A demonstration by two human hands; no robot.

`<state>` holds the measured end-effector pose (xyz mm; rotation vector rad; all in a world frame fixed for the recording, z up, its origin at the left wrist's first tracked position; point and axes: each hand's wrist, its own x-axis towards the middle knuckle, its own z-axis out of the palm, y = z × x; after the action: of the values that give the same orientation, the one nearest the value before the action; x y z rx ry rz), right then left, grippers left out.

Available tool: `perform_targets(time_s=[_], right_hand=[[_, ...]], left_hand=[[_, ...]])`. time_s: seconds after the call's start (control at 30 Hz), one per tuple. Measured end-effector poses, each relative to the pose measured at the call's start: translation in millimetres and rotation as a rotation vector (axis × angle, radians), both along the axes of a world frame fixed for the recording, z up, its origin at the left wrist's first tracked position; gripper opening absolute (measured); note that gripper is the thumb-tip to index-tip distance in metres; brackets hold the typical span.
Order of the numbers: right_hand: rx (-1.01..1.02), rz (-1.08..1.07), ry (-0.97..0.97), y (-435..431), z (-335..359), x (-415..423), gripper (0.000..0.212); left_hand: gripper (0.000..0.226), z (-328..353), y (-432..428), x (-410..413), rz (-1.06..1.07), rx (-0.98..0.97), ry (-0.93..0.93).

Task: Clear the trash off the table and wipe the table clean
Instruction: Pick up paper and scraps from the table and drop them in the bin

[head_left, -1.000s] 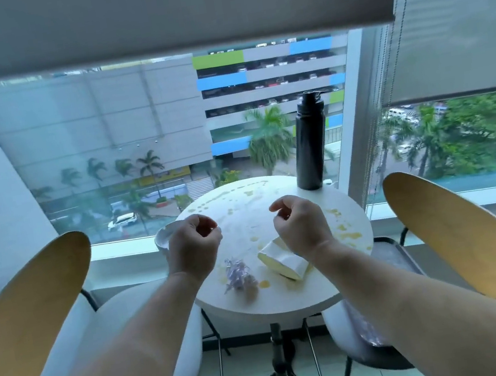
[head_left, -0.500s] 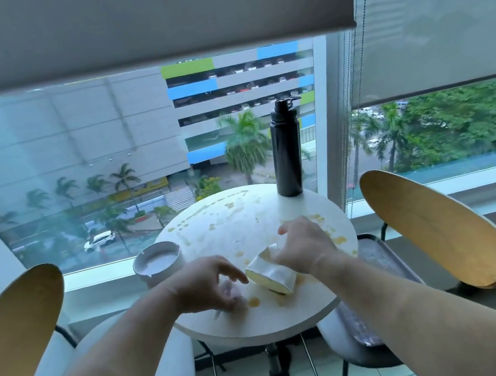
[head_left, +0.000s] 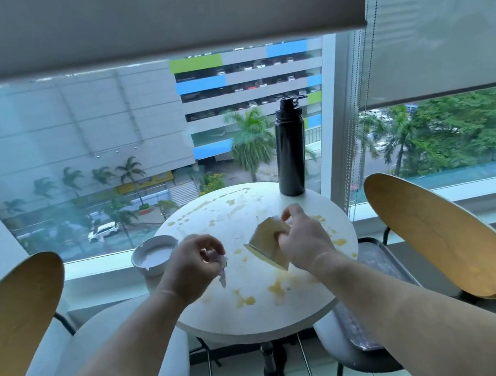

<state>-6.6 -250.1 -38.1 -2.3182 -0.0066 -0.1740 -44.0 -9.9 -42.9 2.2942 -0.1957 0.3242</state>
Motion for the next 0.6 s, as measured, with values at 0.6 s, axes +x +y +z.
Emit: perform_targets(time_s=[0.6], right_hand=[[0.527,0.069,-0.099,51.6,-6.7,-2.5,0.025]], left_hand=[[0.031,-8.2,39.2,-64.7,0.414,-0.814,-0.159]])
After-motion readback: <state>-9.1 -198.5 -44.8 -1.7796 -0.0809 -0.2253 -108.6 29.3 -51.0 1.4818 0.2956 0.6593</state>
